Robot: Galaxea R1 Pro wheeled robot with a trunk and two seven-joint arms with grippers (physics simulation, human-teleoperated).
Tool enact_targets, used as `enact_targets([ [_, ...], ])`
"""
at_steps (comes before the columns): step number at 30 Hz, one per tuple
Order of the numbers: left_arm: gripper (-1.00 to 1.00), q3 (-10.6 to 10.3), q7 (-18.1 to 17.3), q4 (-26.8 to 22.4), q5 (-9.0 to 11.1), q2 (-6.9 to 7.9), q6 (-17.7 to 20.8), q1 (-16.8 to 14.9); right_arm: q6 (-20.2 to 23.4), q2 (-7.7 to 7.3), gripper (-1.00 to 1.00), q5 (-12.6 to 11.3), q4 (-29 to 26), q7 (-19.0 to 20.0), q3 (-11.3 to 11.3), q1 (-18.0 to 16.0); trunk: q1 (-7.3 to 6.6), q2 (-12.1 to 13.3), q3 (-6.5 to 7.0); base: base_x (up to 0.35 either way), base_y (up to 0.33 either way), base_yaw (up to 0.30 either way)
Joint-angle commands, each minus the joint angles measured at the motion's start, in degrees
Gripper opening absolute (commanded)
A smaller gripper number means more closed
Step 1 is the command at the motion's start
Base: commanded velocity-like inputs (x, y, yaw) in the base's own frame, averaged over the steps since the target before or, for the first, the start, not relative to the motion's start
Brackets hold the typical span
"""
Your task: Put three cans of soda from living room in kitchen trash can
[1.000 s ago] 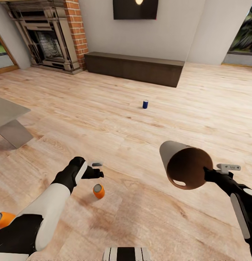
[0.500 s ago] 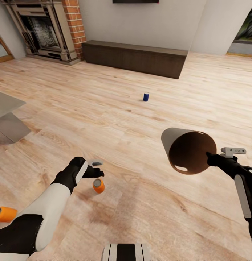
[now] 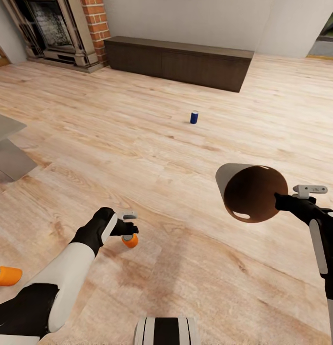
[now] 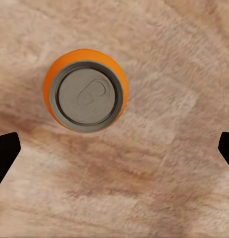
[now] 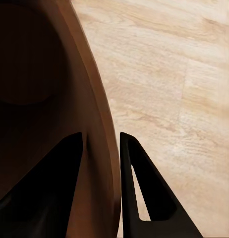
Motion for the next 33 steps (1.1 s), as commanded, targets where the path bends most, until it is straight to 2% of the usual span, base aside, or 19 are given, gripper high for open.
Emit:
enact_targets([
  [1, 1.0, 0.0, 0.04, 0.0, 0.01, -0.04, -0.02, 0.0, 0.04, 0.0, -1.0, -0.31, -0.06, -0.02, 0.0, -0.07, 0.01, -0.02, -0.22, 0.0, 0.0, 0.0],
  [23, 1.0, -0.09, 0.17, 0.0, -0.03, -0.33, -0.09, 0.13, 0.2, 0.06, -1.0, -0.29, -0.06, 0.18, 0.29, -5.0, 0.58, -0.32, -5.1, 0.0, 0.0, 0.0],
  [26, 1.0, -0.09, 0.17, -0.03, 0.03, -0.33, -0.09, 0.12, 0.21, 0.1, -1.0, -0.3, -0.06, 0.17, 0.71, -5.34, 0.58, -0.32, -5.1, 0.0, 0.0, 0.0],
  [33, 1.0, -0.09, 0.11, -0.7, 0.23, -0.3, -0.09, 0.18, 0.22, 0.43, -1.0, -0.16, -0.06, 0.02, 4.37, -6.18, 0.58, -0.32, -5.1, 0.001, 0.0, 0.0],
])
